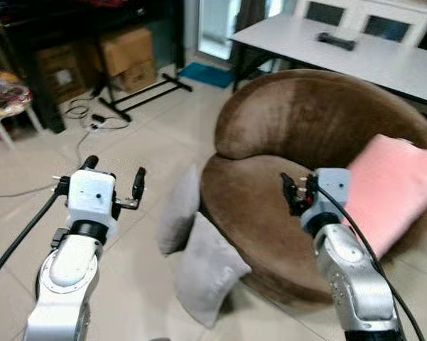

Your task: Move the pillow to the sofa from floor

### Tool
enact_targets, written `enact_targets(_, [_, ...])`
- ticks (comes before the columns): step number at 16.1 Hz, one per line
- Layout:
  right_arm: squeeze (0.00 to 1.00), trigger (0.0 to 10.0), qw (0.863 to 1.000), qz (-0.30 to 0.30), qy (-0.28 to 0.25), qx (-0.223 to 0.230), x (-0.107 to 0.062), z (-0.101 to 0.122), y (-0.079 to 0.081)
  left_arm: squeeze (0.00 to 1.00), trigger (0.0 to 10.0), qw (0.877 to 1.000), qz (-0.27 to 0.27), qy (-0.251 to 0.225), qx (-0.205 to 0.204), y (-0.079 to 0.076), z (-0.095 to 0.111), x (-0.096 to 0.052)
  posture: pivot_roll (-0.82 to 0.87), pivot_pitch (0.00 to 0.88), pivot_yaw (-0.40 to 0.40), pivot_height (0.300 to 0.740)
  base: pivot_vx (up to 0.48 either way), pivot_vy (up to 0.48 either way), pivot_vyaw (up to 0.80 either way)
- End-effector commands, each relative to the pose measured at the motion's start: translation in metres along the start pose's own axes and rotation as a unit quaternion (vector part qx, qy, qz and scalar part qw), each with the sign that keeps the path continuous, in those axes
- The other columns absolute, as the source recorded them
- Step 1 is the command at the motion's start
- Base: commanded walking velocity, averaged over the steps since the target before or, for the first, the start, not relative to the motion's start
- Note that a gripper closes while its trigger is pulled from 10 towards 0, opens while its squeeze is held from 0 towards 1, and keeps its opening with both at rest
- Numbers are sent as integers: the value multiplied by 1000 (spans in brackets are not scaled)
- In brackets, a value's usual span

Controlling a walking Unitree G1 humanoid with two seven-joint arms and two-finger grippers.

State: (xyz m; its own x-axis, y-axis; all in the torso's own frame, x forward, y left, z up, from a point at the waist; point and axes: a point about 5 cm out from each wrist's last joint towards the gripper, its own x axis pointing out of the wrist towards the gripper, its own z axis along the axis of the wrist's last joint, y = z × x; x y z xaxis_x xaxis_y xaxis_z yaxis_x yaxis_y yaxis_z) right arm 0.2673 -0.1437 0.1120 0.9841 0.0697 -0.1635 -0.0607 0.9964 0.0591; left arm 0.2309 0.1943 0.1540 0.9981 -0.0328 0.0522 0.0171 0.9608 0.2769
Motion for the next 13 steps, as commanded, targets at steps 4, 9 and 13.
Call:
enact_targets(4, [0, 10000, 999, 15, -9, -29, 0, 4, 3, 0, 10000, 1000, -8, -4, -5, -2, 2, 1, 83, 0, -58, 740, 372, 0, 517])
enact_targets(9, [0, 10000, 1000, 9, -18, 4, 0, 5, 0, 0, 10000, 1000, -16, -4, 5, -3, 1, 1, 83, 0, -61, 740, 295, 0, 160])
enact_targets(13, [0, 10000, 999, 25, -20, 18, 0, 1, 0, 0, 10000, 999, -25, -16, 26, 0, 2, -2, 86, 0, -61, 715, 0, 0, 0])
